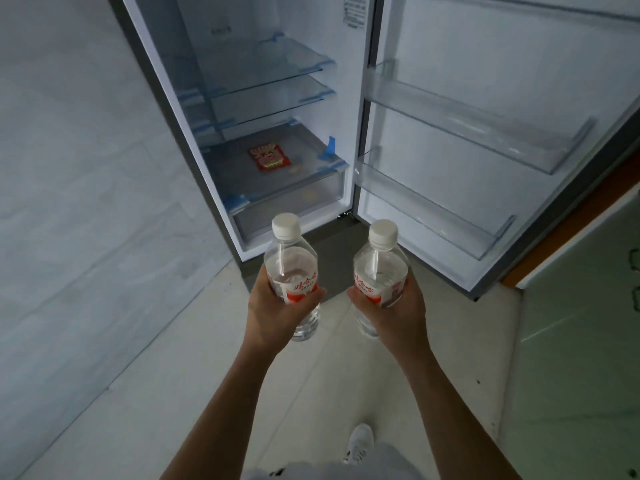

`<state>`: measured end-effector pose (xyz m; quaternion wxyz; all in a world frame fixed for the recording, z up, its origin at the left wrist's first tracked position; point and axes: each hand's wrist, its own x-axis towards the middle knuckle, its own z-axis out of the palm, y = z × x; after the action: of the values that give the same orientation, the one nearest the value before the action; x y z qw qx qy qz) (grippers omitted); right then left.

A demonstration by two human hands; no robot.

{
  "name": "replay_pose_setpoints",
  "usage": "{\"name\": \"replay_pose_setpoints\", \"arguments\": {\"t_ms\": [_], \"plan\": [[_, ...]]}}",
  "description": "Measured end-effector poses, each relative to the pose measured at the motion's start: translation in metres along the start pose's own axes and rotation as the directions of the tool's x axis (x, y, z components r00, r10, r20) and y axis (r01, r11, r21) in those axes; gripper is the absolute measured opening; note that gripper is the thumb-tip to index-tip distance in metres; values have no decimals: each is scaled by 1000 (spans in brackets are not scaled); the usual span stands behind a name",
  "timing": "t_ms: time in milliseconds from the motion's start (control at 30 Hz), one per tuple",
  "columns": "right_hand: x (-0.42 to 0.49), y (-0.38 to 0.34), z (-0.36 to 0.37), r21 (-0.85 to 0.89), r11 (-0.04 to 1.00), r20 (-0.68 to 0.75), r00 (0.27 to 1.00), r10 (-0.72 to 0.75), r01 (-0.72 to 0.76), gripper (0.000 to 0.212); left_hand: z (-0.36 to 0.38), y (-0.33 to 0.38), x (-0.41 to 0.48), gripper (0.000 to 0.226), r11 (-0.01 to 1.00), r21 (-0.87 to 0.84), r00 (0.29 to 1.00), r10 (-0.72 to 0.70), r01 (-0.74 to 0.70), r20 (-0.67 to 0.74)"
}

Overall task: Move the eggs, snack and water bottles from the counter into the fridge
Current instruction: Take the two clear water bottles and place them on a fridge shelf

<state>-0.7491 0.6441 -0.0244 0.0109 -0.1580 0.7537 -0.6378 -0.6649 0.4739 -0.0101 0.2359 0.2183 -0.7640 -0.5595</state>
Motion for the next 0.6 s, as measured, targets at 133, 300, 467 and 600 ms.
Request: {"name": "replay_pose_setpoints", "arguments": {"t_ms": [133,300,467,600], "plan": [[65,10,-9,8,1000,36,999,-11,10,69,27,10,40,62,1000,-8,999,-8,8,-52],[111,24,-2,-7,1000,78,997,-14,14,71,34,10,73,54,999,-7,992,-48,48,-119],[153,33,24,4,1000,162,987,0,0,73,29,3,108,48,998,10,983,-53,55,-176],[187,33,53,-2,1000,185,983,-15,16,67,19,-9,147,64,998,1,978,-63,64,-198]]}}
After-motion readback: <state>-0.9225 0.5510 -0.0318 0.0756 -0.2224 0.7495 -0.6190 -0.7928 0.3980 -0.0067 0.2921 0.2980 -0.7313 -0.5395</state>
